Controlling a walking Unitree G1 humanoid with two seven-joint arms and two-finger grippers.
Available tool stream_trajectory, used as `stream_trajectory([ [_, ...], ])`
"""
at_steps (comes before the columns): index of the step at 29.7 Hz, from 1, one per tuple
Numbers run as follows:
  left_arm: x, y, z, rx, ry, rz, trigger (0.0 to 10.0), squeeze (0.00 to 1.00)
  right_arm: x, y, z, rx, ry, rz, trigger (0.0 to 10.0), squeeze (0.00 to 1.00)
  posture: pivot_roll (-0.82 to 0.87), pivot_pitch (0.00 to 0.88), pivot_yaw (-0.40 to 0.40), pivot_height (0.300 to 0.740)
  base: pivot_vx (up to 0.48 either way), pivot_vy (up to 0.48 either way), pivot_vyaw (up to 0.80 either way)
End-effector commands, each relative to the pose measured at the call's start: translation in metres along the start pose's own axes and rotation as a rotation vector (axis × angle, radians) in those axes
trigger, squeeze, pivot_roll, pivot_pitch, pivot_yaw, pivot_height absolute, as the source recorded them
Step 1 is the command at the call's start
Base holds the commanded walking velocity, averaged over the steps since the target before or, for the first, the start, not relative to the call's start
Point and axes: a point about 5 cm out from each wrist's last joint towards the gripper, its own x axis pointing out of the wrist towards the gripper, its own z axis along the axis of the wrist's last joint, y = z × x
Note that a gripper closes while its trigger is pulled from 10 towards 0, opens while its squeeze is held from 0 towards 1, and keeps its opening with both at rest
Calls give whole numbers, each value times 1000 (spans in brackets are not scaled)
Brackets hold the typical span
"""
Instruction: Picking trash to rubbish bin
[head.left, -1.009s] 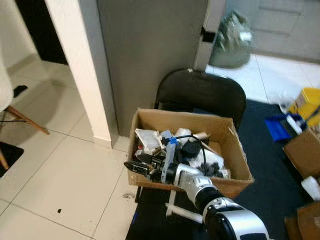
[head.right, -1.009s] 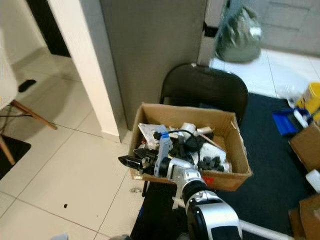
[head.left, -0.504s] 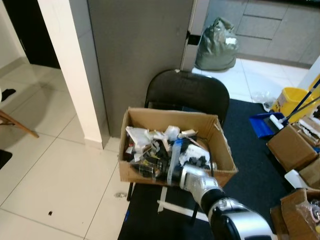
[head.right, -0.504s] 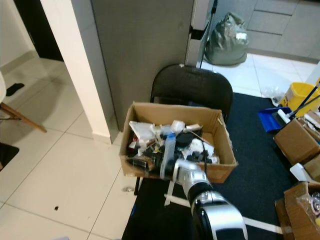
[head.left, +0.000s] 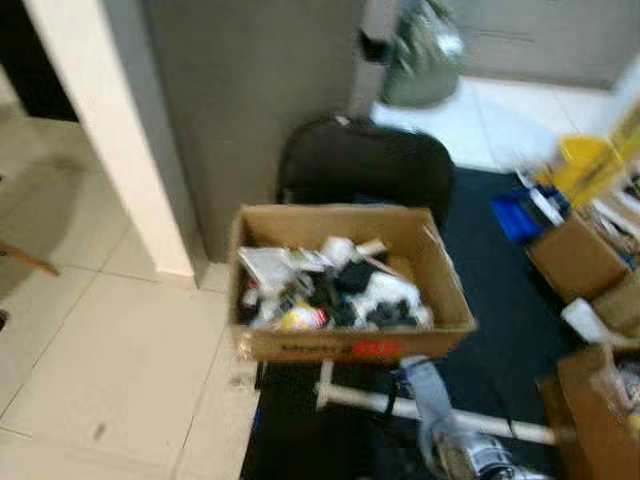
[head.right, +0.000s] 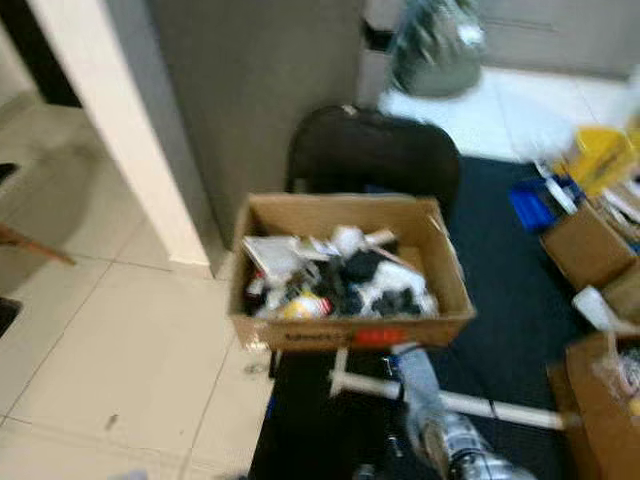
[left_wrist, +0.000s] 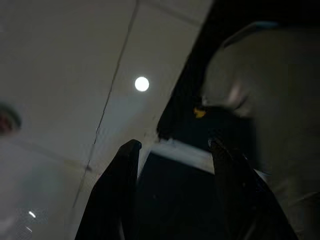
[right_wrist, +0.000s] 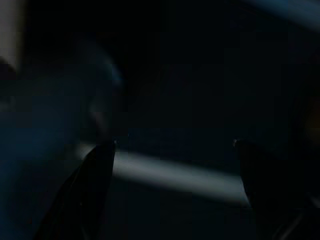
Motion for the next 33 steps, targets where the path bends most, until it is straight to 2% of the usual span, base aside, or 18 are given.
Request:
stream_trajectory([
  [1,0,-4,-4,0,12,-12,10000,0,1,6,-15,-69,73,4,10000,0,126,39,-23,740,0,0,-800],
  [2,0,-4,-4,2,12,-12,10000,0,0,6,-31,-128,137,2,10000,0,132,39,-25,740,0,0,-800],
  [3,0,-4,-4,2,12,-12,10000,0,0,6,-31,-128,137,2,10000,0,132,39,-25,740,0,0,-800],
  [4,0,-4,-4,8,12,-9,10000,0,-2,6,-49,-205,208,-3,10000,0,131,42,-22,740,0,0,-800],
  [7,0,-2,-4,34,17,-2,10000,0,-2,8,-53,-216,217,-8,10000,0,120,42,-13,740,0,0,-800],
  [10,0,-2,-4,72,25,-4,10000,0,-1,9,-48,-209,197,-24,10000,0,101,41,3,740,0,0,-800],
  [12,0,-2,-4,109,24,-11,10000,0,1,7,-35,-217,150,-48,10000,0,94,40,5,740,0,0,-800],
  [17,0,-3,-2,158,19,-3,10000,0,1,3,-11,-298,75,-70,10000,0,89,40,5,740,0,0,-800],
  [20,0,-3,-2,193,25,4,10000,0,2,7,-9,-332,68,-63,10000,0,89,40,3,740,0,0,-800],
  [22,0,-3,-3,263,39,14,10000,0,3,13,-8,-373,70,-46,10000,0,98,41,0,740,0,0,-800],
  [25,0,-2,-4,281,45,21,10000,0,4,16,-9,-388,71,-37,10000,0,102,43,-1,740,0,0,-800],
  [29,-2,0,-12,416,59,43,10000,0,6,34,-17,-443,90,44,10000,0,118,57,-4,740,0,0,-800],
  [33,-4,10,-20,420,83,90,10000,0,6,37,-21,-484,103,57,10000,0,126,95,-8,740,0,0,-800],
])
